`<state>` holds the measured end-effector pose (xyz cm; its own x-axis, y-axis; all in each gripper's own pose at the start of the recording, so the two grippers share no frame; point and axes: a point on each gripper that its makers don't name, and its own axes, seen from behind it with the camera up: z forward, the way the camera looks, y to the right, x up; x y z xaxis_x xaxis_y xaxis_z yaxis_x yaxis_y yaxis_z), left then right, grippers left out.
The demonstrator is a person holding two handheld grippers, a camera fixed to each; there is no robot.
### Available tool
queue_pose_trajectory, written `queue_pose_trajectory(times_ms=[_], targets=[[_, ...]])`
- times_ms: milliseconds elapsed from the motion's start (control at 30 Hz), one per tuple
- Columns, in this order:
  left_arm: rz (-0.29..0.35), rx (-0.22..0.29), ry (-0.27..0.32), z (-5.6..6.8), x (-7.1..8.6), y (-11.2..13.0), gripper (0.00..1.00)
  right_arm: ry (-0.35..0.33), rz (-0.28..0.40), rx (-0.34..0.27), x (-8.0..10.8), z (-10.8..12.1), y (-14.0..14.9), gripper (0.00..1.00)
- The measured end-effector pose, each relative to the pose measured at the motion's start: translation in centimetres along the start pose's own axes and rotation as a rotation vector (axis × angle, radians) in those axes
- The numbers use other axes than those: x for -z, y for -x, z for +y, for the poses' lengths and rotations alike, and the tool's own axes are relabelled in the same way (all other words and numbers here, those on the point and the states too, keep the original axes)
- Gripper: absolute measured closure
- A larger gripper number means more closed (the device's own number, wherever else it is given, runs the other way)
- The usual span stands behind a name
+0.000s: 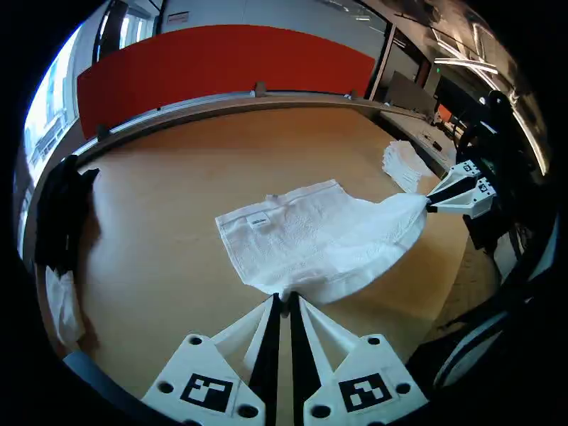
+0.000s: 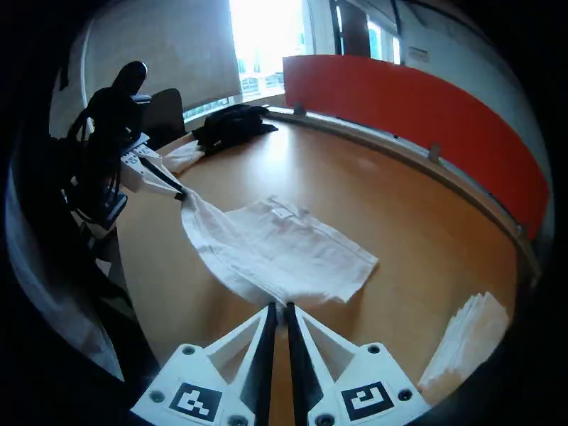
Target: Fold towel
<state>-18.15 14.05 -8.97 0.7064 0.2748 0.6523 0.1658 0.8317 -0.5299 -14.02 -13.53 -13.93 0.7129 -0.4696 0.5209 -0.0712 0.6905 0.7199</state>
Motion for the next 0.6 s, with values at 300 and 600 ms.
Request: queue_pose_trajectory(times_ms=[300,600], targets=[[0.003,0.016,0.008,0.5,0.34,0.03,0.9,0.001,-0.003,-0.005,0.09,0.13,0.14,0.89],[0.007,0.042,0.009,0.3,0.19,-0.03,0.9,-0.002,-0.012,-0.002,-0.44,0.27,0.32,0.89]])
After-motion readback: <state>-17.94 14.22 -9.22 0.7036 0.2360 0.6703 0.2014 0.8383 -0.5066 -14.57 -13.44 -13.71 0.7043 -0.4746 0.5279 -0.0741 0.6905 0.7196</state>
